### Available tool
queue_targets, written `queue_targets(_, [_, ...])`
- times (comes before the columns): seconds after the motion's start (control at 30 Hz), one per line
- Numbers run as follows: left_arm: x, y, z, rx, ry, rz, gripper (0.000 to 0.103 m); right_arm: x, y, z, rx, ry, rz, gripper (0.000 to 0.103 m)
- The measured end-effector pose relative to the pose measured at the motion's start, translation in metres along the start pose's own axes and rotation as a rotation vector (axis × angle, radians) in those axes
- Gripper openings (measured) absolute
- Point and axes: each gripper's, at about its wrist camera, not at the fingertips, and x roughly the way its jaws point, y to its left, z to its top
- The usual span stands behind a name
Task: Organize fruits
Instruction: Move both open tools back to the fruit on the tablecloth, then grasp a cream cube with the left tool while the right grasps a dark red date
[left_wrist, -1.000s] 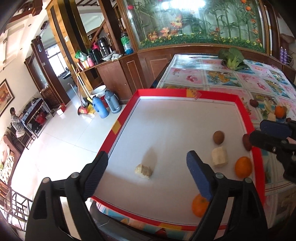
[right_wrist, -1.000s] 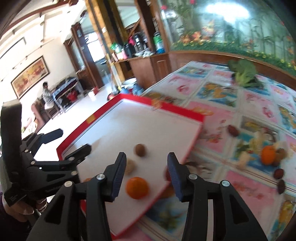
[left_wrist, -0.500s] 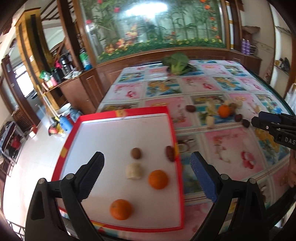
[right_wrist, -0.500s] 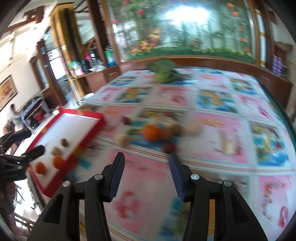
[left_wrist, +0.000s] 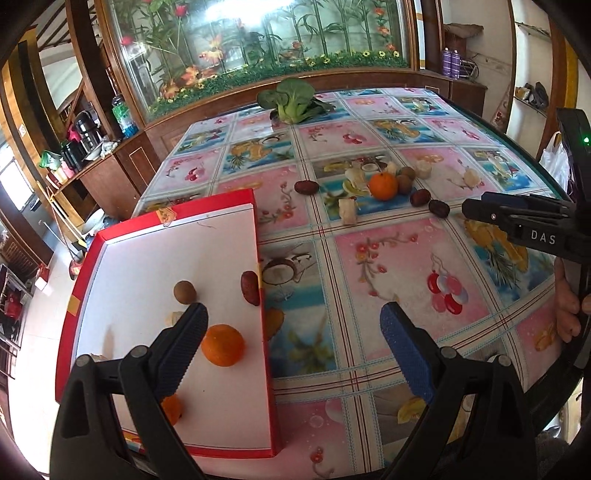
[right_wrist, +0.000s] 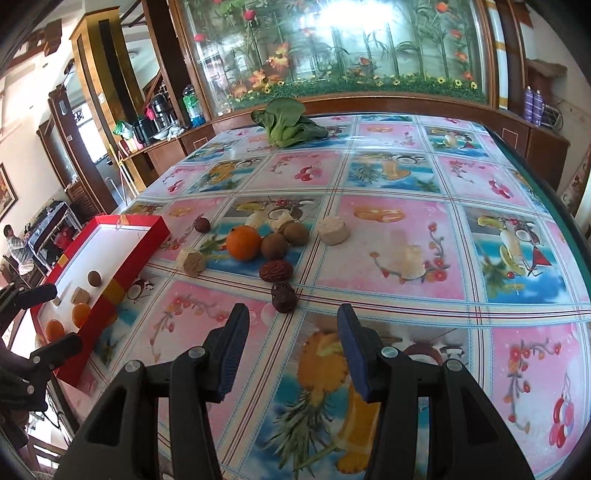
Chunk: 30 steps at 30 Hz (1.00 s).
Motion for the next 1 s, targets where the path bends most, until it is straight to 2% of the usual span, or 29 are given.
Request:
queue_targets(0.33, [0.007, -0.008, 0.006, 0.023, -0.001, -0.008, 0.094, 0.004, 0.0, -0.001, 0.003, 0.011, -0.001, 0.049])
queue_targets(0.63, [0.031, -0.014, 0.043, 0.029, -0.009, 0.01, 0.095, 0.032, 0.01, 0.018, -0.021, 0.068, 0.01, 0.049])
queue_targets(0.77, [0.044, -0.016, 0.055, 0.017, 0.008, -0.012, 0.095, 0.041, 0.012, 0.021, -0.034, 0.084, -0.009, 0.048])
queue_targets(0.83, [0.05, -0.018, 0.06, 0.012, 0.017, -0.027, 0.095, 0.045, 0.013, 0.02, -0.036, 0.103, -0.009, 0.038])
queue_targets(1.0, [0.071, -0.022, 0.071, -0.005, 0.054, -0.047, 0.095, 0.05, 0.012, 0.02, -0.037, 0.122, -0.019, 0.025])
